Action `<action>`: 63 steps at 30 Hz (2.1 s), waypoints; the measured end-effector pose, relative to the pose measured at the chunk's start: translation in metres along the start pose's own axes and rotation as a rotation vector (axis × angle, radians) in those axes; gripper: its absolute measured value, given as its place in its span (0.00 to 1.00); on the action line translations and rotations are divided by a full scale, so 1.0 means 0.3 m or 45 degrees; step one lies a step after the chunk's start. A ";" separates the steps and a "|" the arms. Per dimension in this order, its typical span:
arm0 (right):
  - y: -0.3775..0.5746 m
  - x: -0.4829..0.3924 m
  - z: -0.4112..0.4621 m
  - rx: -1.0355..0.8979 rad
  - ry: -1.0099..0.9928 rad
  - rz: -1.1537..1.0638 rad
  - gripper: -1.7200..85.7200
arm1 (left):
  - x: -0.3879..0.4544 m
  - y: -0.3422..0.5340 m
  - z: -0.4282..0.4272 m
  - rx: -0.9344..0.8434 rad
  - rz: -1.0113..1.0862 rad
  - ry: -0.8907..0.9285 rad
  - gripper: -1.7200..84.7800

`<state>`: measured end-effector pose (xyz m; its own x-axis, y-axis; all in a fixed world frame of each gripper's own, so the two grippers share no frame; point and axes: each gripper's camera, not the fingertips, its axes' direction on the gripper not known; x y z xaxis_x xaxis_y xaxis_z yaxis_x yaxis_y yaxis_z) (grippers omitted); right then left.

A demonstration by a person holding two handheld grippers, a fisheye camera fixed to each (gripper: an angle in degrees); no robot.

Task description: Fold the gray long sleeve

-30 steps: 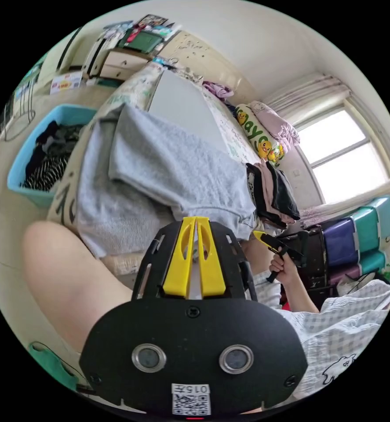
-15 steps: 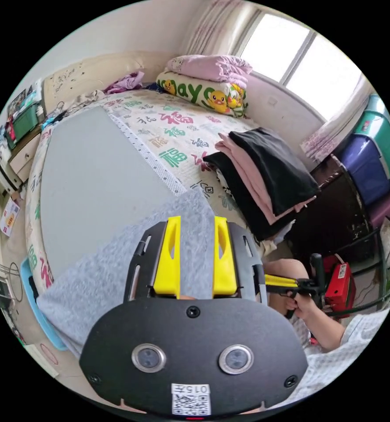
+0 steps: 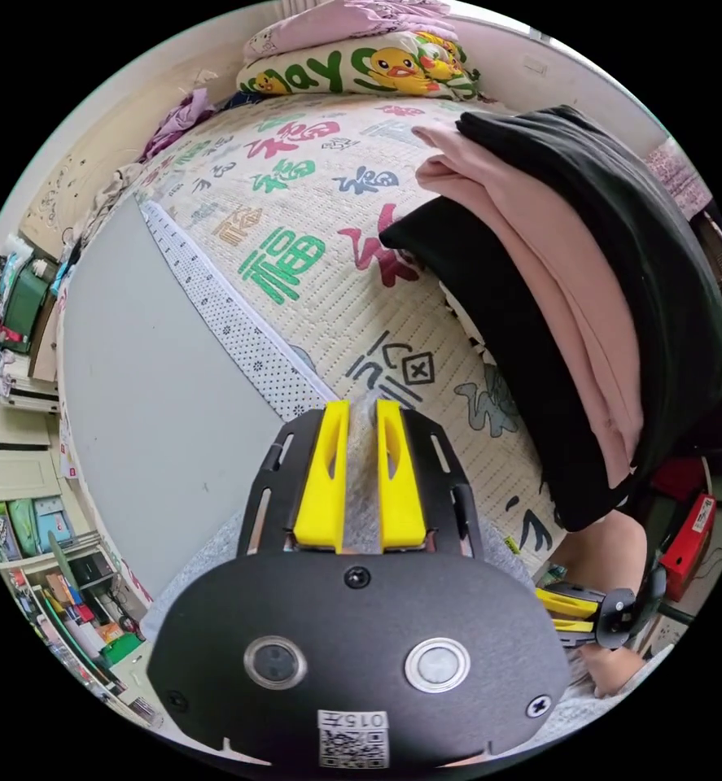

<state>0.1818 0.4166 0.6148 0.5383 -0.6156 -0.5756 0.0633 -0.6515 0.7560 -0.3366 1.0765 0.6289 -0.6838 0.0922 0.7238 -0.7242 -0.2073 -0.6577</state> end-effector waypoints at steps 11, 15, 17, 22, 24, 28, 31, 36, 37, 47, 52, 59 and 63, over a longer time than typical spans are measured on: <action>0.176 0.004 -0.207 0.367 -0.068 0.020 0.06 | -0.162 0.194 -0.324 0.363 -0.051 0.181 0.03; 0.230 -0.019 -0.415 0.607 0.028 -0.014 0.06 | -0.249 0.309 -0.444 0.594 -0.111 0.428 0.03; 0.262 -0.075 -0.503 0.684 0.079 -0.091 0.05 | -0.301 0.393 -0.467 0.695 -0.136 0.531 0.03; 0.391 -0.334 -0.565 0.685 0.088 -0.446 0.05 | -0.524 0.766 -0.438 0.901 -0.210 0.707 0.03; 0.458 -0.470 -0.474 0.554 0.040 -0.639 0.05 | -0.677 1.029 -0.356 0.971 -0.296 0.736 0.03; 0.520 -0.599 -0.221 0.293 -0.136 -0.790 0.05 | -0.901 1.482 -0.114 0.984 -0.574 0.741 0.03; 0.545 -0.658 0.045 0.031 -0.166 -0.829 0.06 | -0.998 1.841 0.159 0.873 -0.850 0.691 0.03; 0.613 -0.700 0.356 -0.269 0.038 -0.884 0.06 | -1.034 2.188 0.503 0.854 -1.178 0.872 0.08; 0.618 -0.702 0.367 -0.277 0.054 -0.891 0.06 | -1.034 2.198 0.521 0.877 -1.185 0.899 0.09; 0.634 -0.753 0.413 -0.286 0.059 -0.876 0.06 | -1.012 1.966 0.634 0.691 -1.010 0.813 0.06; 0.643 -0.815 0.438 -0.280 0.032 -0.902 0.06 | -1.025 1.871 0.578 0.672 -0.886 0.650 0.05; 0.601 -0.796 0.832 -0.584 0.351 -1.020 0.06 | -0.902 1.756 0.774 0.314 -0.693 0.189 0.06; 0.570 -0.812 0.828 -0.569 0.315 -1.011 0.08 | -0.892 1.804 0.796 0.403 -0.726 0.246 0.07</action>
<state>-0.1471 0.3451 0.8068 0.3591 0.0801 -0.9299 0.7768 -0.5778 0.2502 -0.5242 0.7071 0.1290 -0.2280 0.4374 0.8699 -0.9352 -0.3469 -0.0707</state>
